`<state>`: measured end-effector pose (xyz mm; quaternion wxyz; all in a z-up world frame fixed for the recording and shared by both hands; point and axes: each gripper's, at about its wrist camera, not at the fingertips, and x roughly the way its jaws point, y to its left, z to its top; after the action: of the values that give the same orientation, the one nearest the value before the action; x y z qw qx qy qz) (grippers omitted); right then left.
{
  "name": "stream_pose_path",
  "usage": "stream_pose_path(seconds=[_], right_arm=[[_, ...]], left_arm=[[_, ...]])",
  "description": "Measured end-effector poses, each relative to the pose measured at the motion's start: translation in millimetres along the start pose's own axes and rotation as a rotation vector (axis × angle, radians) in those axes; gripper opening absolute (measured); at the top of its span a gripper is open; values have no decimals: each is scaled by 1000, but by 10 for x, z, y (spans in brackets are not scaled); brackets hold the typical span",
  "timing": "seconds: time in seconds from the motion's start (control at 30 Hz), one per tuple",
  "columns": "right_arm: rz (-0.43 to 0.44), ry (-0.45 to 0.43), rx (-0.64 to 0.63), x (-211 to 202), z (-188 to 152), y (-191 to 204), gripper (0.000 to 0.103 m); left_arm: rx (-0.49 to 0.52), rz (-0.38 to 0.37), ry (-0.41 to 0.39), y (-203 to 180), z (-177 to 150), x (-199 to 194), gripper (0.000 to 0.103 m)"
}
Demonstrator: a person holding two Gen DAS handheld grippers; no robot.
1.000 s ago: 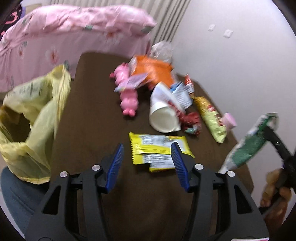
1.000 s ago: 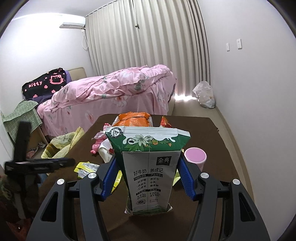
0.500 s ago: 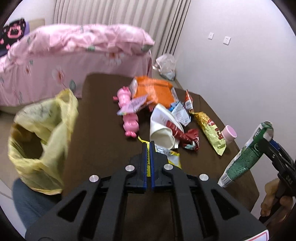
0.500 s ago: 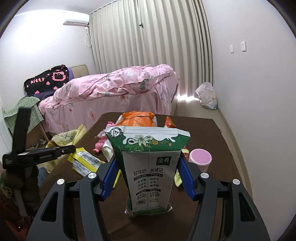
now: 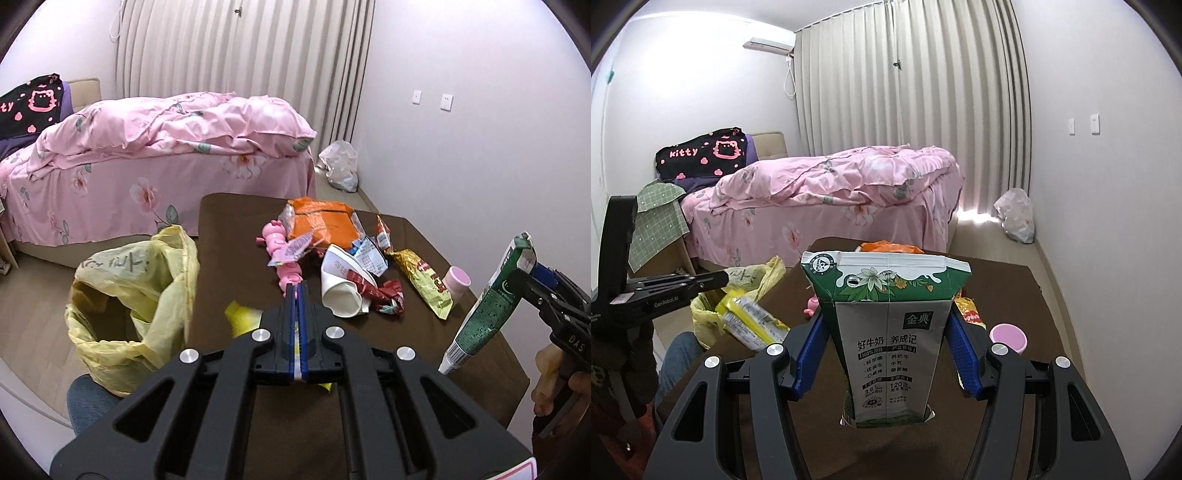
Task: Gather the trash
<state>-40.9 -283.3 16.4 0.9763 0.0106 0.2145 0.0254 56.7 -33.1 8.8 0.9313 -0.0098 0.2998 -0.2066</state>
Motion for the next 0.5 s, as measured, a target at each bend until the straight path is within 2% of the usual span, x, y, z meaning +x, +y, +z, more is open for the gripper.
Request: stream_pose_path(seconds=[0.17, 0.2, 0.23, 0.27, 0.3, 0.37, 0.5], right_arm=[[1, -6, -11, -11, 23, 21, 57], [2, -7, -12, -12, 17, 30, 57], [3, -6, -12, -8, 5, 26, 57], [3, -3, -12, 1, -1, 25, 57], [4, 0, -10, 10, -12, 19, 57], [8, 12, -1, 45, -47, -13, 57], [9, 33, 12, 113, -97, -37, 57]], left_arm=[[-69, -6, -9, 219, 26, -69, 2], [-89, -17, -2, 269, 19, -66, 6], [-121, -44, 21, 355, -8, -32, 12], [-141, -58, 43, 403, -37, 12, 35], [-162, -68, 63, 439, -70, 51, 52], [-209, -86, 113, 523, -209, 186, 53], [-231, -27, 231, 560, -427, 558, 53]])
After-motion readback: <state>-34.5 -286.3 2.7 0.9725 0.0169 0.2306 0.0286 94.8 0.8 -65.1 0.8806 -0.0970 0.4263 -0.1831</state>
